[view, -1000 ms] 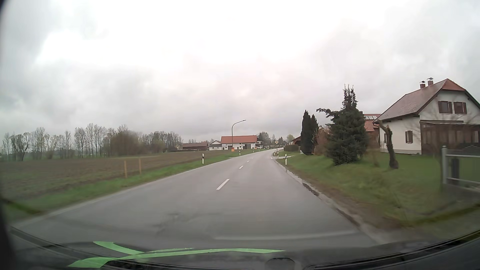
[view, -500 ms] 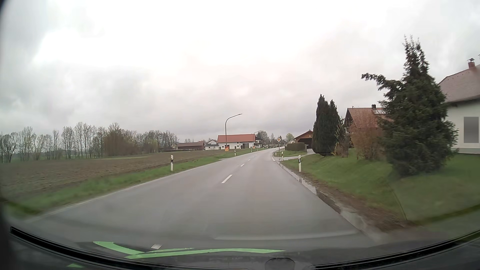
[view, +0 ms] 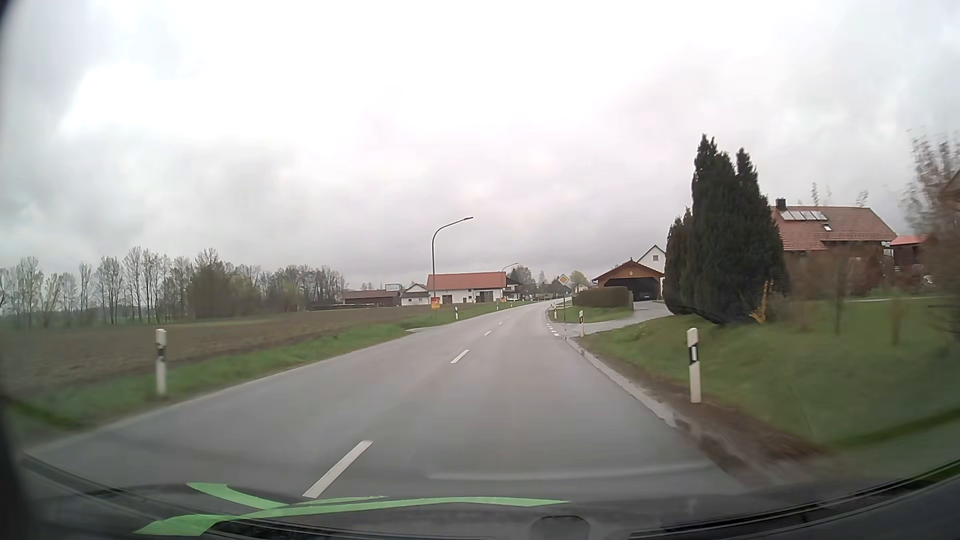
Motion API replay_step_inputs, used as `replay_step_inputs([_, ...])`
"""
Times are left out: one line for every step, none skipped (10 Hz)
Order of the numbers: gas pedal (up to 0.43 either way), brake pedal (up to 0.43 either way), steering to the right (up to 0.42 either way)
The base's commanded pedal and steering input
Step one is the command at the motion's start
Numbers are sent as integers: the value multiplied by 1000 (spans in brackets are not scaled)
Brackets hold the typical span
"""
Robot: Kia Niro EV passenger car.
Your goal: Follow the waypoints while adhering to traffic rules and regulations
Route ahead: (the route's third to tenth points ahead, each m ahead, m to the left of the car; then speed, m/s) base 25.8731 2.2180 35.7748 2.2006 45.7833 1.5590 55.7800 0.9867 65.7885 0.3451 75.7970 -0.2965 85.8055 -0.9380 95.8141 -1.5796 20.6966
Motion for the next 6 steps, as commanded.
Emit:
replay_step_inputs([59, 0, 1])
replay_step_inputs([39, 0, 1])
replay_step_inputs([39, 0, 1])
replay_step_inputs([47, 0, 1])
replay_step_inputs([47, 0, 1])
replay_step_inputs([59, 0, 1])
